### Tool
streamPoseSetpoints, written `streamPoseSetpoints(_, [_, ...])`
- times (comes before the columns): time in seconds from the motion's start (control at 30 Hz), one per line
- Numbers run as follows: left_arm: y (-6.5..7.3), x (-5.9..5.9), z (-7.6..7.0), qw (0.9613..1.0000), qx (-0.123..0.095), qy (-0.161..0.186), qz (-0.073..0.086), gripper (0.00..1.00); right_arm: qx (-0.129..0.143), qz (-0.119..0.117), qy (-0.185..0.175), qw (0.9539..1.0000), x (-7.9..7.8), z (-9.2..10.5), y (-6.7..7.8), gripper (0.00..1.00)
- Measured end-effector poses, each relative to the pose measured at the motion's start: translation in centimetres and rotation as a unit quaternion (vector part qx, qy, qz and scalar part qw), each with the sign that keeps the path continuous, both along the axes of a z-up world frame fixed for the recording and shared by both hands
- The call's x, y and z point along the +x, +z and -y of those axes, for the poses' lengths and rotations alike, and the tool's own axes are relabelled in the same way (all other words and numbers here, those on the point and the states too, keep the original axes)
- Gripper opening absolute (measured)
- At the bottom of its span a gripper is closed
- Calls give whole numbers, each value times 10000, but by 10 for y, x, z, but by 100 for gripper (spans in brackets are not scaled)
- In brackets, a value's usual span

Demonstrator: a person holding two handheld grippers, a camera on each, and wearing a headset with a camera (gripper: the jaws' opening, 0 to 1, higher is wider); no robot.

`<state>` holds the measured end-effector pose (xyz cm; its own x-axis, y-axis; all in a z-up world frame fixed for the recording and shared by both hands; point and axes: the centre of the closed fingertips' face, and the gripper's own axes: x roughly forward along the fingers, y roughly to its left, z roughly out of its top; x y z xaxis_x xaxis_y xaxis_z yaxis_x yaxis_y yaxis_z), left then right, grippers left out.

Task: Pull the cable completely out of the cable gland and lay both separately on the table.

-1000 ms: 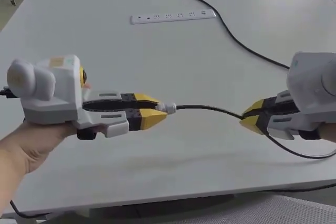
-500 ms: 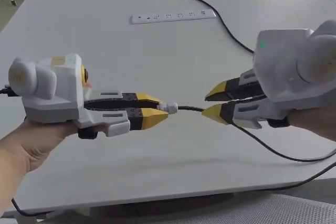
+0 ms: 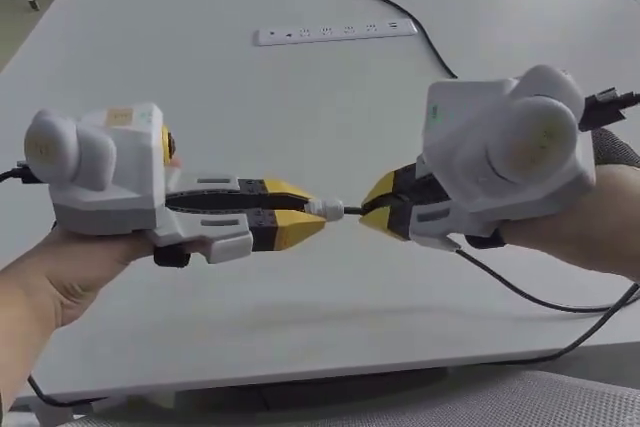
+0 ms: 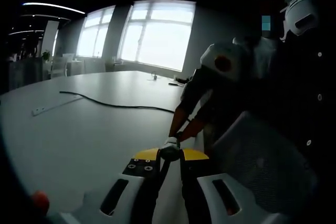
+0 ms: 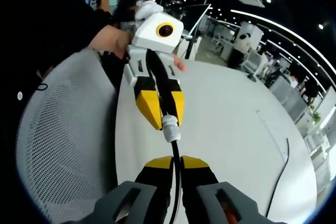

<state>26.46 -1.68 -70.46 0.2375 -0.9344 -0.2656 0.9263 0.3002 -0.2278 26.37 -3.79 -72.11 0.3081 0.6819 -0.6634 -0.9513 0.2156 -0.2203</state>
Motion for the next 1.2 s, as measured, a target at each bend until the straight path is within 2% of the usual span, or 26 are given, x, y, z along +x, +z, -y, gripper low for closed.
streamPoseSetpoints(0.2, [4,2,0,10000,-72,27,21,15,217,-72,-218,9995,4,3,6,0])
streamPoseSetpoints(0.3, [5,4,-2,10000,-73,56,31,15,221,-26,-304,9993,6,6,7,0])
streamPoseSetpoints(0.57, [8,8,-7,9998,-96,145,54,15,212,-22,-600,9980,14,28,7,0])
streamPoseSetpoints(0.63, [8,9,-8,9998,-122,170,50,15,291,-98,-737,9968,16,36,9,0])
streamPoseSetpoints(0.7, [8,10,-9,9997,-119,183,74,15,324,-74,-824,9960,18,42,10,0])
streamPoseSetpoints(0.9, [8,11,-9,9997,-114,197,65,15,302,-89,-1103,9934,24,61,7,0])
streamPoseSetpoints(1.0, [8,12,-9,9997,-110,209,73,15,390,-178,-1215,9917,24,67,6,0])
streamPoseSetpoints(1.2, [6,12,-10,9997,-73,214,60,15,342,-258,-1437,9887,25,82,-3,0])
